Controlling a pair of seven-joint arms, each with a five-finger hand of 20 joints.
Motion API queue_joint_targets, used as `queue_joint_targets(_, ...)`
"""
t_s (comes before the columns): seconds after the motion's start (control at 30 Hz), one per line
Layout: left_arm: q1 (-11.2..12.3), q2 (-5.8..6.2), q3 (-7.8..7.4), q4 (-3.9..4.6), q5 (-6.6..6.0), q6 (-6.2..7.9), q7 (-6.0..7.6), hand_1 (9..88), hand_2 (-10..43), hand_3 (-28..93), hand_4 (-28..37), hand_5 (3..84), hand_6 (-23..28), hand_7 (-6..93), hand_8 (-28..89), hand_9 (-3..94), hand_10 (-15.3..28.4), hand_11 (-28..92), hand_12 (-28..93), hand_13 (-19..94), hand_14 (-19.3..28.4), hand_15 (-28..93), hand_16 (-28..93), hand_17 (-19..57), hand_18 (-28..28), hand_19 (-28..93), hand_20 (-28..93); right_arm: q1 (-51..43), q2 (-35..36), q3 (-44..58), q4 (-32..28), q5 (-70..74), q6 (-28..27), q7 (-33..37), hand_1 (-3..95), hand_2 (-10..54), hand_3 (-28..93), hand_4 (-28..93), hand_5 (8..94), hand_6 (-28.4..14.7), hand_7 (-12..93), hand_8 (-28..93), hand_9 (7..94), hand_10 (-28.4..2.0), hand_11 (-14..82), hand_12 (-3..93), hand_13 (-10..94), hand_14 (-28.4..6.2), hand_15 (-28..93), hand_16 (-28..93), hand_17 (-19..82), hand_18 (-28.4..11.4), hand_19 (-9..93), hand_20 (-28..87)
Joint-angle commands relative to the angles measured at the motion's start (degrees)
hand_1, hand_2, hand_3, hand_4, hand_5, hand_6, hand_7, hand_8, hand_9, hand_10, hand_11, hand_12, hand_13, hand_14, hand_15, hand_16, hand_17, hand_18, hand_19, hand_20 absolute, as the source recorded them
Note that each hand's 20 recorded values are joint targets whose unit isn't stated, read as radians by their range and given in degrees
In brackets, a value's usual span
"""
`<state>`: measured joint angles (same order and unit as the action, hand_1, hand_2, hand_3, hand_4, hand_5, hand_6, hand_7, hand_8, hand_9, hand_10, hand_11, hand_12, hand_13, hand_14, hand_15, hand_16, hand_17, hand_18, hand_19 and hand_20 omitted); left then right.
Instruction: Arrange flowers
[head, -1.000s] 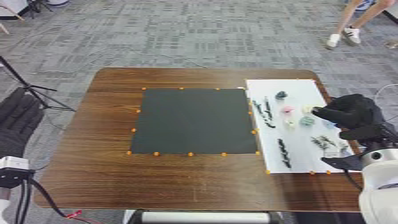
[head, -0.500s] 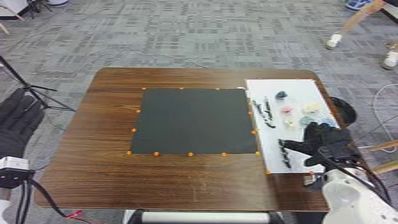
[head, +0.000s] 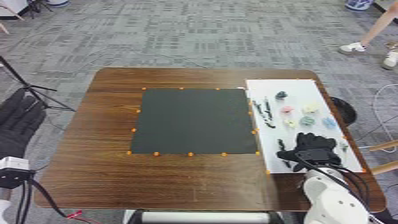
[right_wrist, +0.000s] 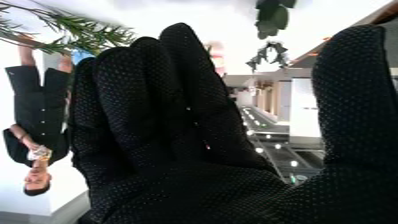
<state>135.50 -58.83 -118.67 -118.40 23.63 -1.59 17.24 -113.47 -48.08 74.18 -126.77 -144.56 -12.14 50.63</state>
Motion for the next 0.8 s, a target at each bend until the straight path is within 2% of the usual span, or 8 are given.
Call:
queue_joint_targets(0.03, 0.53, 0.12, 0.22, -0.12, -0.21, 0.06, 0.34, 22.1, 11.4, 74, -28.3, 38.6, 6.6, 6.0, -7, 30.5, 13.2, 13, 10, 21, 11.4, 14, -3, -4.2, 10.0, 18, 10, 0.58, -0.26, 1.02, 0.90, 2.33, -2.89, 1.03, 25.5, -9.5, 71, -28, 63.7, -10.9, 24, -7, 52.5, -24.8, 47.3, 39.0, 45, -25.1, 73, 27, 21, -28.4, 73, 25)
queue_joint_targets(0.43, 0.25, 0.23, 0.65, -0.06, -0.47, 0.26, 0.26, 22.1, 11.3, 74, -28.3, 38.6, 6.7, 6.0, -7, 30.5, 13.3, 14, 10, 22, 11.5, 15, -3, -4.2, 10.1, 18, 10, 2.96, -1.54, -1.29, 2.54, 4.25, -5.25, 0.95, 27.1, -9.5, 72, -28, 64.0, -10.8, 23, -6, 52.9, -24.5, 46.5, 38.1, 45, -24.9, 73, 26, 21, -28.4, 74, 24)
queue_joint_targets(0.67, -0.32, 0.45, 1.01, 0.17, -0.56, 0.24, -0.18, 22.2, 11.3, 74, -28.3, 38.7, 6.8, 6.1, -7, 30.6, 13.3, 14, 10, 22, 11.5, 15, -3, -4.2, 10.1, 18, 10, 4.18, -2.00, -3.03, 4.14, 3.45, -5.90, 1.36, 31.6, -9.5, 74, -28, 64.7, -10.0, 24, -6, 53.7, -24.0, 47.1, 38.1, 46, -24.3, 73, 26, 22, -28.4, 74, 24)
queue_joint_targets(0.8, -0.47, 0.62, 1.10, 0.20, -0.57, 0.20, -0.24, 22.2, 11.3, 74, -28.3, 38.7, 6.8, 6.1, -7, 30.6, 13.3, 14, 10, 22, 11.7, 15, -3, -4.2, 10.1, 18, 10, 5.51, -1.94, -5.60, 5.28, 2.64, -8.62, 1.83, 32.9, -9.5, 75, -28, 65.5, -9.1, 26, -7, 54.5, -23.6, 48.3, 38.6, 47, -24.1, 73, 27, 22, -28.4, 75, 24)
